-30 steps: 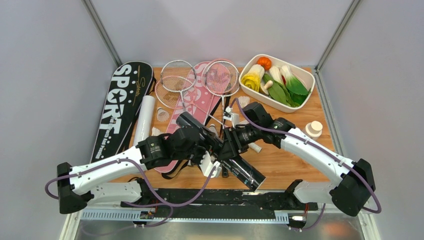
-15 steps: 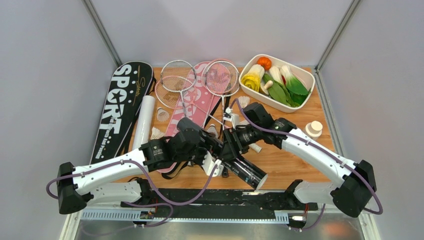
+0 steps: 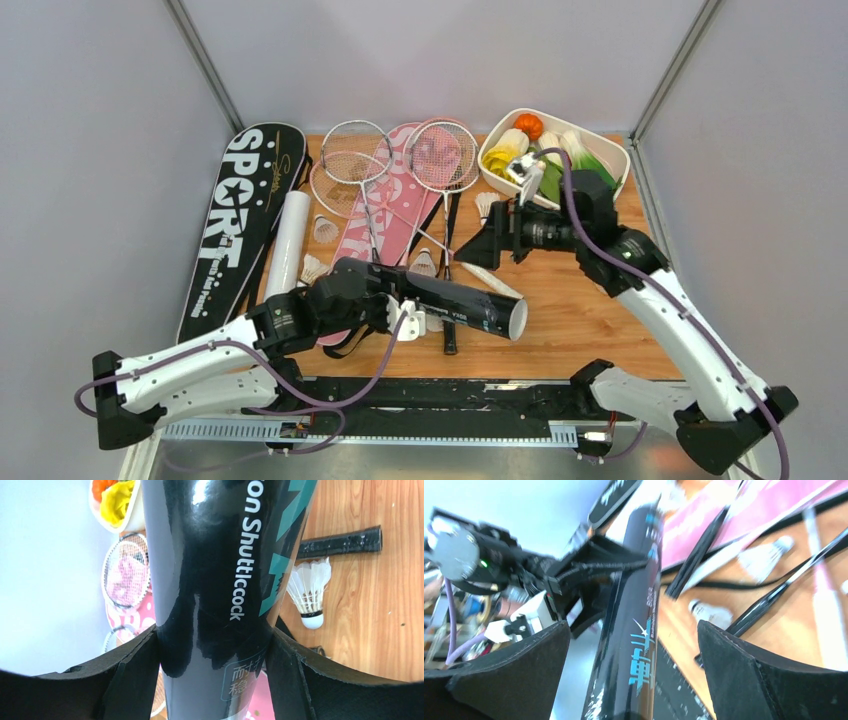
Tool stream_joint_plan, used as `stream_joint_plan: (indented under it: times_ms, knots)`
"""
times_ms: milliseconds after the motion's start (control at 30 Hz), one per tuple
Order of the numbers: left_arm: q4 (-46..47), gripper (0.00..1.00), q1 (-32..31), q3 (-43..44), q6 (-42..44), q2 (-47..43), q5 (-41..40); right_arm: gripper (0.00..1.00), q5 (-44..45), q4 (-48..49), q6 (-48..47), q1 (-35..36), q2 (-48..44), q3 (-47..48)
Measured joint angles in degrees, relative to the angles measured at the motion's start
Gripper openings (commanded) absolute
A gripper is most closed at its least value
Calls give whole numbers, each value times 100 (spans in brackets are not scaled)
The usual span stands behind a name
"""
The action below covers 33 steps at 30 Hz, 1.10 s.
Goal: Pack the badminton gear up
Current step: Open the lid of the shuttle tube.
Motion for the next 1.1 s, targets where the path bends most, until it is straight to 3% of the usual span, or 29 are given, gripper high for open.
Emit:
stream_joint_plan:
  times_ms: [167, 367, 500, 600, 700, 1100]
  knots:
    - [164, 35, 33, -136, -931, -461, -328, 100, 1187, 498, 166, -76, -876, 376]
    - [96, 26, 151, 66, -2232, -358, -728, 91, 2129, 1707, 592, -79, -2608, -468]
    - [46, 23, 195, 188, -2983, -208, -894, 76, 2444, 2114, 931, -79, -3195, -979]
    - [24, 22, 197, 188, -3416, -284, -946, 60, 2435, 2194, 1158, -79, -3180, -1207]
    - [22, 22, 197, 184, -3709, -448, -931, 53, 2413, 2144, 1285, -79, -2986, -1290]
    - [48, 19, 227, -37, -3792, -691, -752, 49, 2245, 2122, 1620, -79, -1897, -1187]
